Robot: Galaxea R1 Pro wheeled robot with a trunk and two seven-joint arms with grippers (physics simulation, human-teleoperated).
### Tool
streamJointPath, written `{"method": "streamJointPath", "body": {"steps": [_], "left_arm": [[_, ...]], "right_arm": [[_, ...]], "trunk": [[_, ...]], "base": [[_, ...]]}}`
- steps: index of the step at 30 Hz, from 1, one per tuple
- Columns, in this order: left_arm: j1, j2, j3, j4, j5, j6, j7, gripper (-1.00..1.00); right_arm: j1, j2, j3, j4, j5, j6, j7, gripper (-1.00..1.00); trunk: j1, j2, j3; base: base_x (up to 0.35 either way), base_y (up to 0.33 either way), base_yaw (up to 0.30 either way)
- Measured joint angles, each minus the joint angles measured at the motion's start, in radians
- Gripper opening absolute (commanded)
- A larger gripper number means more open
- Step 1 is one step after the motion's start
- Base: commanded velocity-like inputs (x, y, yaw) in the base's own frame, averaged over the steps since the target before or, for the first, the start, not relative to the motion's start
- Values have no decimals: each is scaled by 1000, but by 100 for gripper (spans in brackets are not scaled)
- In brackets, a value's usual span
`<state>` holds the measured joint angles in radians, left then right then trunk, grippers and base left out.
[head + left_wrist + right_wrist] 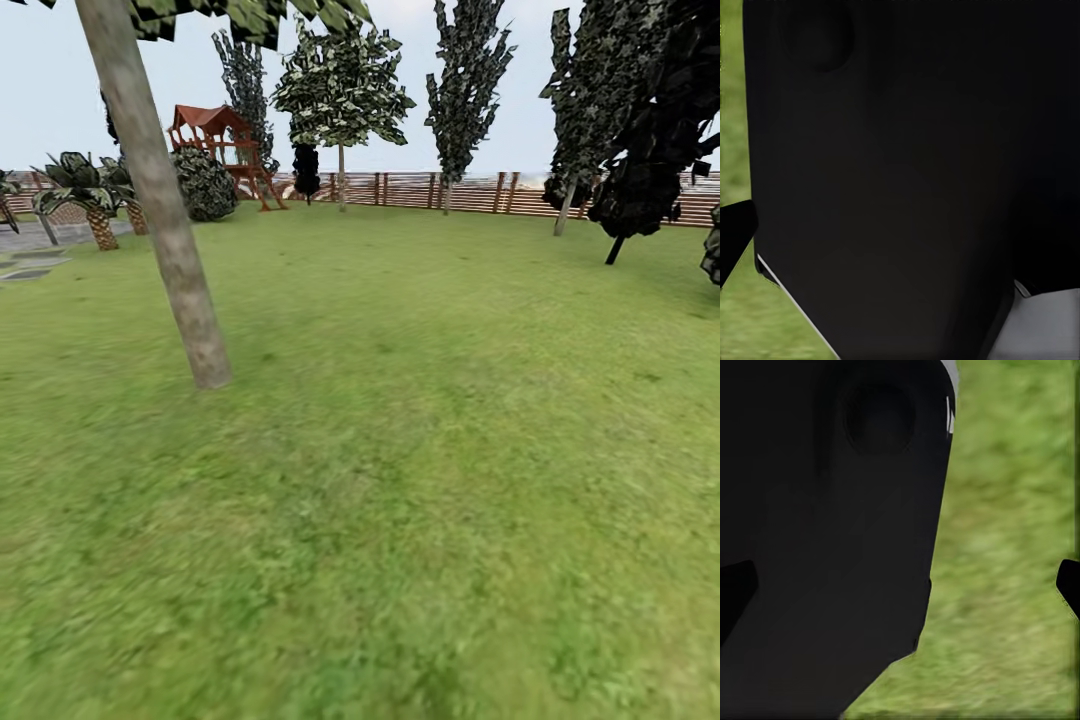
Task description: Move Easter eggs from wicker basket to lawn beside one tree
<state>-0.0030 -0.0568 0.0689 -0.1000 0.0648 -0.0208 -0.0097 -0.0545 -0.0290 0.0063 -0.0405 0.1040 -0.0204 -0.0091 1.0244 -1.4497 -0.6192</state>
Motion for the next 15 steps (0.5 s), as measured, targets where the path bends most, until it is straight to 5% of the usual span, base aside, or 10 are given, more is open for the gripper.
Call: {"method": "streamJointPath", "body": {"steps": [8, 15], "left_arm": [[-1, 0, 0, 0, 0, 0, 0, 100], [0, 0, 0, 0, -1, 0, 0, 100]], "right_arm": [[0, -1, 0, 3, 6, -140, 0, 100], [0, -6, 5, 9, 9, -159, 1, 100]], "trunk": [[0, 0, 0], [0, 0, 0]], "base": [[339, 0, 0], [339, 0, 0]]}}
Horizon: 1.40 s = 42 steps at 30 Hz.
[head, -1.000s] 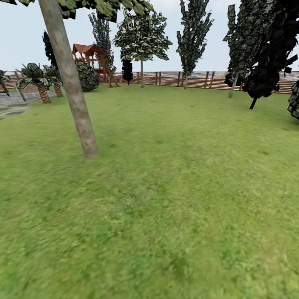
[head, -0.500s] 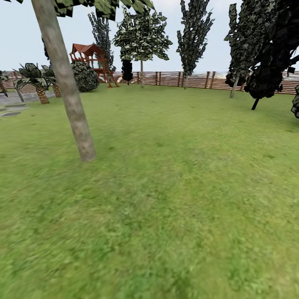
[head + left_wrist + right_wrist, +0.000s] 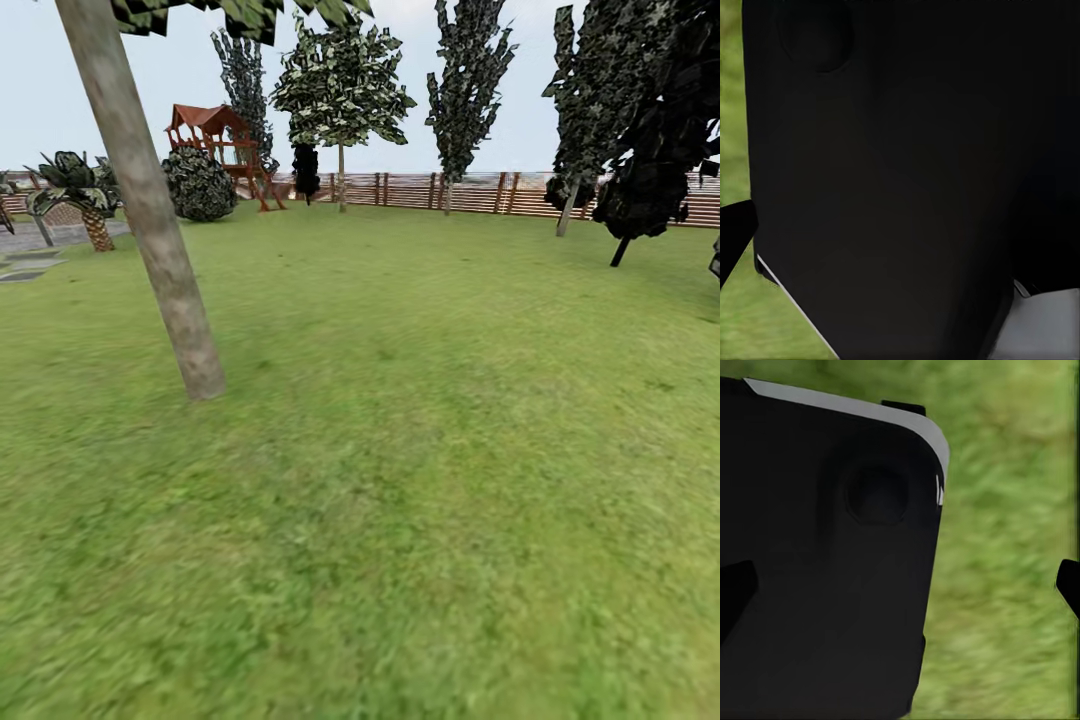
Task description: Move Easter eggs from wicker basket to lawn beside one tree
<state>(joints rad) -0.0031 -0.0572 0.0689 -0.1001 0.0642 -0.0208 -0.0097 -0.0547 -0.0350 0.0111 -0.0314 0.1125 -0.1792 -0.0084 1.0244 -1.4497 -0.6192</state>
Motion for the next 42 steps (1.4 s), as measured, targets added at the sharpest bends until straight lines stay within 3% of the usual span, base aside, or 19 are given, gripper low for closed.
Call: {"method": "streamJointPath", "body": {"steps": [42], "left_arm": [[0, -2, 0, 0, 0, 0, 1, 100]], "right_arm": [[0, 4, 1, 2, 0, -1, 0, 100]], "trunk": [[0, 0, 0]], "base": [[339, 0, 0]]}}
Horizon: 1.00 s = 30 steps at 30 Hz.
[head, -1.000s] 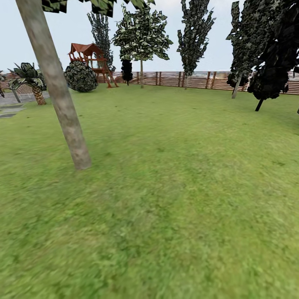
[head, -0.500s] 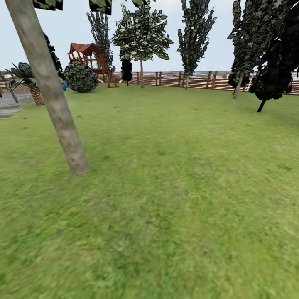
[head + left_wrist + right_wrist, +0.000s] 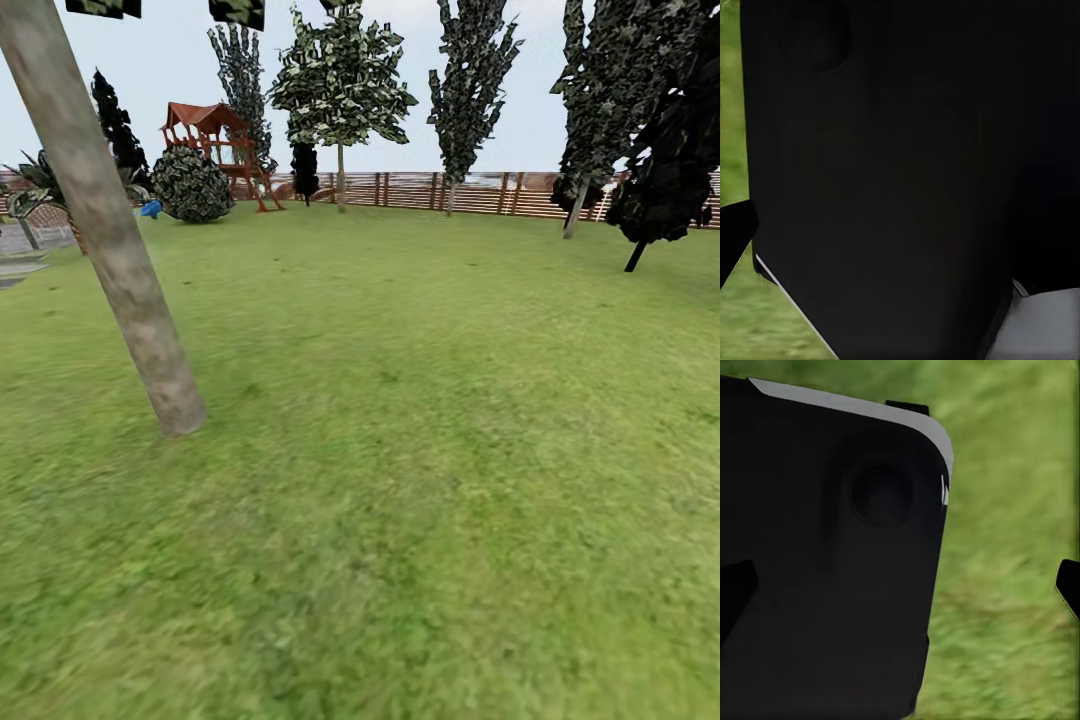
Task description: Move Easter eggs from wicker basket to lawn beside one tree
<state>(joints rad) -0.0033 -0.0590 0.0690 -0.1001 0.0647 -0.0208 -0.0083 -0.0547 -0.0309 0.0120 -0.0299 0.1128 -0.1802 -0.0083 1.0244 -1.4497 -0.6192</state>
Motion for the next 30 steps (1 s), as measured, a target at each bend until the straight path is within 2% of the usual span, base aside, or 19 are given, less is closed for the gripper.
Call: {"method": "streamJointPath", "body": {"steps": [30], "left_arm": [[0, 1, 0, 0, 1, 0, 0, 100]], "right_arm": [[0, -1, 0, 0, 0, 0, 0, 100]], "trunk": [[0, 0, 0]], "base": [[339, 0, 0]]}}
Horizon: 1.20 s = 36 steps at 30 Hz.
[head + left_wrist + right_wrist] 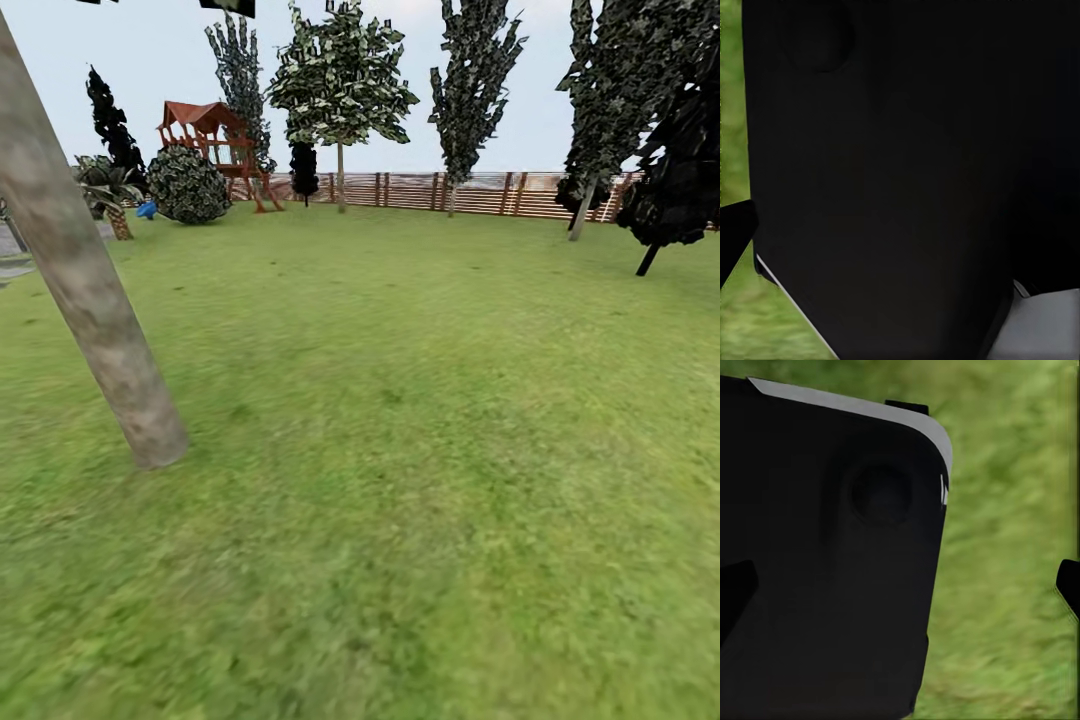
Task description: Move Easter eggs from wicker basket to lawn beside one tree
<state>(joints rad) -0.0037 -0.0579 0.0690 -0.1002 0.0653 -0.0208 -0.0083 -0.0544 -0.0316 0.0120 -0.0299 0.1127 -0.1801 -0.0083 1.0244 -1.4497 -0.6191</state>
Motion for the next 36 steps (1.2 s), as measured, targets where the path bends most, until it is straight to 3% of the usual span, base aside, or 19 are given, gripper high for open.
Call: {"method": "streamJointPath", "body": {"steps": [36], "left_arm": [[0, -1, 0, 0, 0, 0, 0, 100]], "right_arm": [[0, 0, 0, 0, 0, 0, 0, 100]], "trunk": [[0, 0, 0]], "base": [[339, 0, 0]]}}
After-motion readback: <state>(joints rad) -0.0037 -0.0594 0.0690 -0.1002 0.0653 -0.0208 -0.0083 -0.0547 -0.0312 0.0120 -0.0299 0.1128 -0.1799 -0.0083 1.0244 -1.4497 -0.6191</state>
